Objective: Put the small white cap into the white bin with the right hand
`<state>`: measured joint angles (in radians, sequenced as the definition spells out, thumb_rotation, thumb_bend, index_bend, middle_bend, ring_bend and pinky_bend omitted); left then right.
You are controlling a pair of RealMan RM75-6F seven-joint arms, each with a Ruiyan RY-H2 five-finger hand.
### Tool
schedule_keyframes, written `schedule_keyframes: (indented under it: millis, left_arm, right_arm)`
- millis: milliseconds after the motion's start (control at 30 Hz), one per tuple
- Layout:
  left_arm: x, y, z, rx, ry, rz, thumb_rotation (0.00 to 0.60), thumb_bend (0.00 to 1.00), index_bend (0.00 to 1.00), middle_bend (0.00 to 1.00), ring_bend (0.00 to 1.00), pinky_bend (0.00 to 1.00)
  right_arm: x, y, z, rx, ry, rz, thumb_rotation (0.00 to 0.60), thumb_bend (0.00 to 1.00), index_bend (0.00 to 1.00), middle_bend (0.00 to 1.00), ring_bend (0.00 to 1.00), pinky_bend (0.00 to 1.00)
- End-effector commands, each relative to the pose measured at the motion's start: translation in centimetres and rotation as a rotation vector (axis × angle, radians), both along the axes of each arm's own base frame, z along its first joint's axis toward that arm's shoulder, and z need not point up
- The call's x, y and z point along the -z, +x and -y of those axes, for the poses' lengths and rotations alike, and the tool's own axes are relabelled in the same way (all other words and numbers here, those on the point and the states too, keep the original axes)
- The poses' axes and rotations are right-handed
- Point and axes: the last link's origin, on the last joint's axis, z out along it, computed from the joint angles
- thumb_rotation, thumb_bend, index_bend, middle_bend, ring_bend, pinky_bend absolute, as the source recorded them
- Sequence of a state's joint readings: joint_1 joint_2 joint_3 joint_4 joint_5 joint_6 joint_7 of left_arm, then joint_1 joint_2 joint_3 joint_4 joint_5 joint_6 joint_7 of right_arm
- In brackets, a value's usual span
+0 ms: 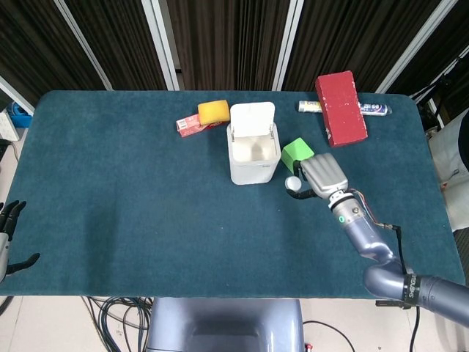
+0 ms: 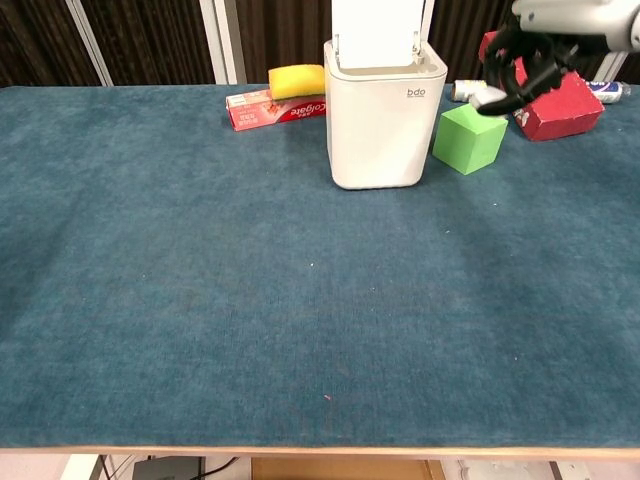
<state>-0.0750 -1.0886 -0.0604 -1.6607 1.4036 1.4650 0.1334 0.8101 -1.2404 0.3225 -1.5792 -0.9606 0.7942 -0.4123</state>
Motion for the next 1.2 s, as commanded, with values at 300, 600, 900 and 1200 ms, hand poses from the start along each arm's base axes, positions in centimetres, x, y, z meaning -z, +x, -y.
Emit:
schedule_keyframes:
  millis: [300, 600, 900, 1200]
  left_arm:
    - [0.0, 0.0, 0.0, -0.001, -0.003, 0.003, 0.6, 0.15, 0.12, 0.14, 0.07, 0.03]
    - [-0.1, 0.0, 0.1, -0.002, -0.008, 0.005, 0.6, 0.15, 0.12, 0.14, 0.07, 0.03]
    - [-0.2, 0.0, 0.1, -0.001, -0.013, 0.006, 0.6, 0.15, 0.12, 0.14, 0.07, 0.03]
    - [-0.2, 0.0, 0.1, 0.0, -0.016, 0.007, 0.6, 0.16, 0.12, 0.14, 0.07, 0.03]
  right_arm:
    - [-0.6, 7.2, 3.5, -0.023, -0.038, -0.005, 0.6, 0.29, 0.54, 0.62, 0.65, 0.61]
    - [1.7, 9.8, 5.4, 0.005, -0.061, -0.02, 0.6, 0.29, 0.54, 0.62, 0.65, 0.62]
    - [3.7, 10.0, 6.2, 0.035, -0.077, -0.068, 0.6, 0.26, 0.54, 0.62, 0.65, 0.61]
    - [4.3, 9.7, 6.5, 0.067, -0.086, -0.082, 0.6, 0.09, 0.38, 0.61, 0.67, 0.62]
